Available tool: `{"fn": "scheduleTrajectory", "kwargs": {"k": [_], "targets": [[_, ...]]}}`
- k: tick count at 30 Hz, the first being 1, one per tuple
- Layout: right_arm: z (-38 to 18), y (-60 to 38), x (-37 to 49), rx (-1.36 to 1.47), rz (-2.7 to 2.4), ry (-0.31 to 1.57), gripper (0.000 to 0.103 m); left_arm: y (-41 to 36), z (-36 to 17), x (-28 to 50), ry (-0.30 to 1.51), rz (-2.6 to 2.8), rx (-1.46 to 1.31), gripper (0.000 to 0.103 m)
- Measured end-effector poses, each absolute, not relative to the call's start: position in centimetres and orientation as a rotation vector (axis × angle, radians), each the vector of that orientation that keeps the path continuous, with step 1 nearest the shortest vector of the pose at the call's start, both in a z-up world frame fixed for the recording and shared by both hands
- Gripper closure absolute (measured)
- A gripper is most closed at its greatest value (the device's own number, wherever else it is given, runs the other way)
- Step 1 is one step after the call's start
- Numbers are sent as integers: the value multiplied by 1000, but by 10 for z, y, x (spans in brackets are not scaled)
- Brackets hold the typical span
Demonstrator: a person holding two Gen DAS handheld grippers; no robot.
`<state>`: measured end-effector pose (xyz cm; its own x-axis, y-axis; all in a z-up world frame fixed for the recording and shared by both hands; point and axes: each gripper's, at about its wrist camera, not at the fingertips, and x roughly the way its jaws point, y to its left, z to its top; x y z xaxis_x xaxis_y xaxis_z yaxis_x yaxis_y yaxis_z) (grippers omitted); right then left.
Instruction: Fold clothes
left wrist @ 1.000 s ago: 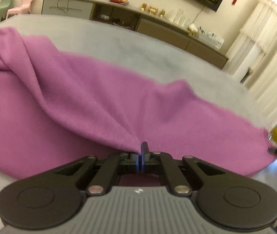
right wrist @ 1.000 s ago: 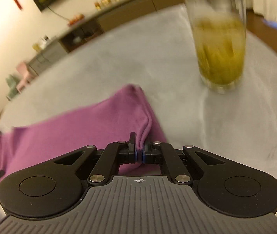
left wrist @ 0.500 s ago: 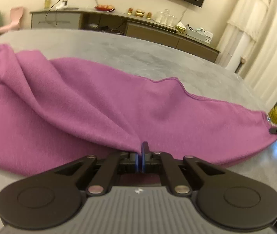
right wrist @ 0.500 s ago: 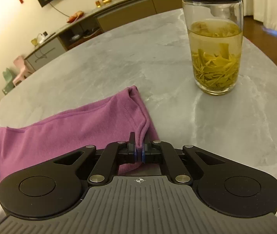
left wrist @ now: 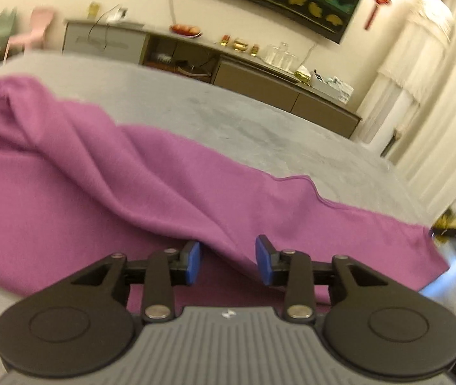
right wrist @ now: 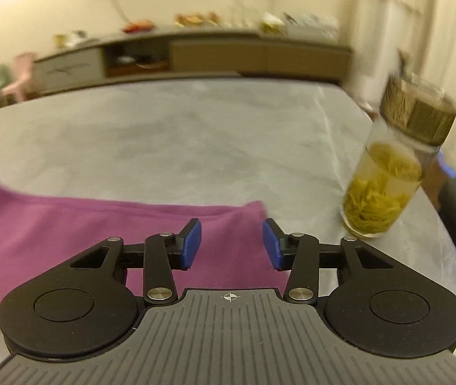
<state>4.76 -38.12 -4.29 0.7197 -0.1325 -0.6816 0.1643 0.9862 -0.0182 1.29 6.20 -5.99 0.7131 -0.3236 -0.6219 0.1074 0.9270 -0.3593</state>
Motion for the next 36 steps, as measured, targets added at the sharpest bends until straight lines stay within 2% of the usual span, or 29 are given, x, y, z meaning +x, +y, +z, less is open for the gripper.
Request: {"fn": "scheduleTrajectory", "kwargs": {"k": [2,3,4,5,7,14,18,19,21,22,25,28,30,35,36], "targets": [[-56,-394,64,65,-192,774,63,63,-69,18,768,-241,-316,63],[-61,-399,68,84,-176,766,69,64,-73,21,782,-240,-320,64],[-64,-404,69,109,-156,760,78,63,-76,22,773,-239,-312,64],[-65,-406,70,125,-144,763,98,62,-76,21,769,-242,-294,64],[-64,-401,69,84,-142,742,103,59,-74,20,767,-247,-252,64],[-52,-389,68,-9,-143,629,103,51,-74,12,752,-243,-166,64],[-67,-392,81,12,-161,699,103,50,-73,11,755,-243,-156,62],[-71,-392,84,19,-168,719,101,51,-73,12,759,-246,-165,62],[-66,-394,80,63,-209,713,71,55,-72,13,768,-254,-201,60],[-56,-392,67,83,-226,660,71,58,-72,14,773,-260,-231,59],[-44,-381,38,119,-111,631,75,66,-72,15,783,-272,-306,58],[-71,-381,34,110,-56,801,88,75,-73,15,781,-255,-335,58],[-70,-389,26,133,-71,789,102,88,-72,15,782,-203,-353,58],[-68,-380,28,31,-114,822,103,159,-73,17,773,-2,-482,60],[-68,-378,29,8,-122,829,103,175,-73,17,773,29,-498,68]]}}
